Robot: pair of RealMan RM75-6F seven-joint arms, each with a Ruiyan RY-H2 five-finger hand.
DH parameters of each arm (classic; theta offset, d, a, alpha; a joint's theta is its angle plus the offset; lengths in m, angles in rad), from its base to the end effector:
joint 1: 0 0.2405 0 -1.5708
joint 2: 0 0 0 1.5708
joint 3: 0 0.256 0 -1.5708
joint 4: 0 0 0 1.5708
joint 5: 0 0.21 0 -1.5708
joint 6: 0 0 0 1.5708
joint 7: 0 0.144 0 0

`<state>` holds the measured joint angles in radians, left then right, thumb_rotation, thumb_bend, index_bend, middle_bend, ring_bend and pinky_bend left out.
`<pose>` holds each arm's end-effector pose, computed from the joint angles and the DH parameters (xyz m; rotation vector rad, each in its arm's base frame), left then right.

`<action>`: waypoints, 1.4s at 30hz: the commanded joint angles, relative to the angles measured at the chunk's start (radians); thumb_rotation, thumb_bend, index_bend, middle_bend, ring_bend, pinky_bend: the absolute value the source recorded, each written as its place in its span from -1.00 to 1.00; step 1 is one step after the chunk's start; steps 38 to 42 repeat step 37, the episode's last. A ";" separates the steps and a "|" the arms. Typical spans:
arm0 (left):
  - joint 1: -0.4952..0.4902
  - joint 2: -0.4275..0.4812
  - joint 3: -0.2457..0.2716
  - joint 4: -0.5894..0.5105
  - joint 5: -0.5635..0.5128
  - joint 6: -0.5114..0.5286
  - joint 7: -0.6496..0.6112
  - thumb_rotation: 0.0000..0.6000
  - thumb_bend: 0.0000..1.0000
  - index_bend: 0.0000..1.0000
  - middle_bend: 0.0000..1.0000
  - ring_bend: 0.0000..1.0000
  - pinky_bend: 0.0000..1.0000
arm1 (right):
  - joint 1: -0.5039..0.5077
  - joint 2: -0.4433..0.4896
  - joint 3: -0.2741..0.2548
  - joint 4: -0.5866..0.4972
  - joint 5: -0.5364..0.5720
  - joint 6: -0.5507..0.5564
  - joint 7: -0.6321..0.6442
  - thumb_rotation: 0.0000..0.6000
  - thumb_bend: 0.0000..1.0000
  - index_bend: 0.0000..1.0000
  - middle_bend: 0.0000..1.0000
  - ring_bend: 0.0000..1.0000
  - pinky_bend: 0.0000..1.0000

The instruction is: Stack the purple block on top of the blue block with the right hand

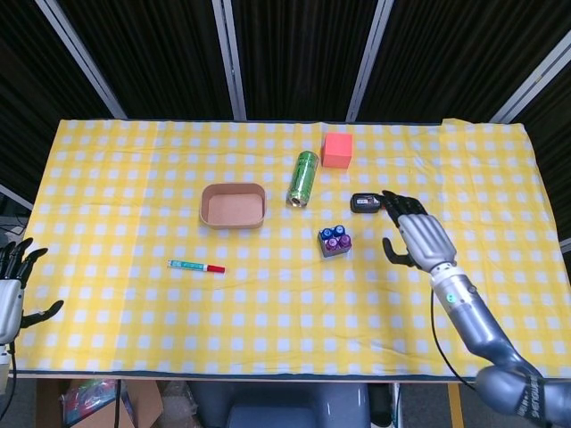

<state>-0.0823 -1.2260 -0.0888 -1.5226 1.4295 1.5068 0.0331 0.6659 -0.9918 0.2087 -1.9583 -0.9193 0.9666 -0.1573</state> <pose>-0.3246 0.1884 0.1450 -1.2862 -0.8832 -0.8938 -0.1615 -0.3224 0.1295 1.6393 -1.2101 0.9498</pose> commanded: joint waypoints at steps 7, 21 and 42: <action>-0.002 -0.001 0.015 -0.009 0.017 -0.009 0.005 1.00 -0.76 -0.65 -0.91 -1.00 -0.90 | -0.280 -0.022 -0.200 0.053 -0.351 0.268 0.099 1.00 -0.26 -1.00 -1.00 -1.00 -1.00; -0.006 -0.008 0.026 -0.024 0.027 -0.017 0.030 1.00 -0.76 -0.65 -0.91 -1.00 -0.90 | -0.509 -0.211 -0.255 0.601 -0.606 0.576 0.457 1.00 -0.26 -1.00 -1.00 -1.00 -1.00; -0.007 0.002 0.010 -0.001 0.005 -0.020 -0.010 1.00 -0.76 -0.65 -0.91 -1.00 -0.90 | -0.589 -0.215 -0.233 0.679 -0.605 0.638 0.364 1.00 -0.26 -1.00 -1.00 -1.00 -1.00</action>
